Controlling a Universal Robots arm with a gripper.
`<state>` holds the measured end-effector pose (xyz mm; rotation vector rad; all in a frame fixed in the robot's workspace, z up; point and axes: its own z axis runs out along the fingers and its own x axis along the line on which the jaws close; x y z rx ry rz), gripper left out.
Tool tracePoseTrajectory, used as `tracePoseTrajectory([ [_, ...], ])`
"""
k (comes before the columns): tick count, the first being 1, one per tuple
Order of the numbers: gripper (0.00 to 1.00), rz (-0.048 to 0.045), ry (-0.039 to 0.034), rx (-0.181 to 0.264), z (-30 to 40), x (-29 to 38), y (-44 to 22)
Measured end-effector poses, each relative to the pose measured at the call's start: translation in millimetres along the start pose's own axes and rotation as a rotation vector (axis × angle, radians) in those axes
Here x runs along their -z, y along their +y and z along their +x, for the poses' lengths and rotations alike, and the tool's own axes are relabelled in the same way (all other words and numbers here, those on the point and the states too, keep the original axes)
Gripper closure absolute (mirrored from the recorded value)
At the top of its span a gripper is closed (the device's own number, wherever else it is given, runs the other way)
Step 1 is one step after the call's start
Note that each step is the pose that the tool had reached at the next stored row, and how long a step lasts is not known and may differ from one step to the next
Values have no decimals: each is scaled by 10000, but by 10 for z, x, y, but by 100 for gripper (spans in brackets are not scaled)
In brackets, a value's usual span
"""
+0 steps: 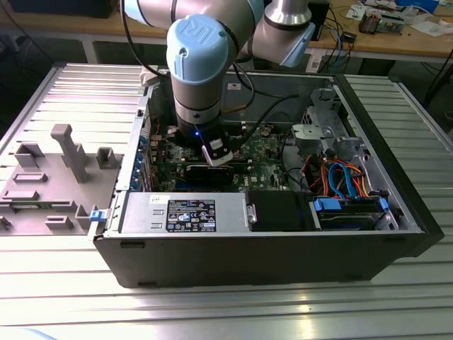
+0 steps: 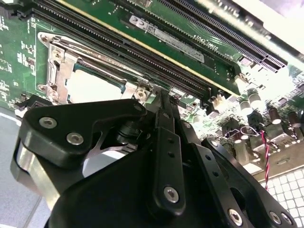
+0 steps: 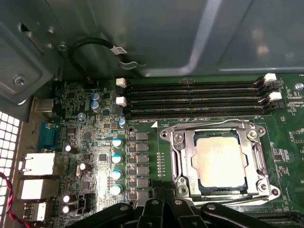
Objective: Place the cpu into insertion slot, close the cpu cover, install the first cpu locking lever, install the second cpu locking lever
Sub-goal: 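Install the second cpu locking lever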
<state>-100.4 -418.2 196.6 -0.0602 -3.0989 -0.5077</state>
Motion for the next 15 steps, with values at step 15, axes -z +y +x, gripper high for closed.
tracePoseTrajectory([
  [15, 89, 0, 7, -6, 1, 212, 71],
])
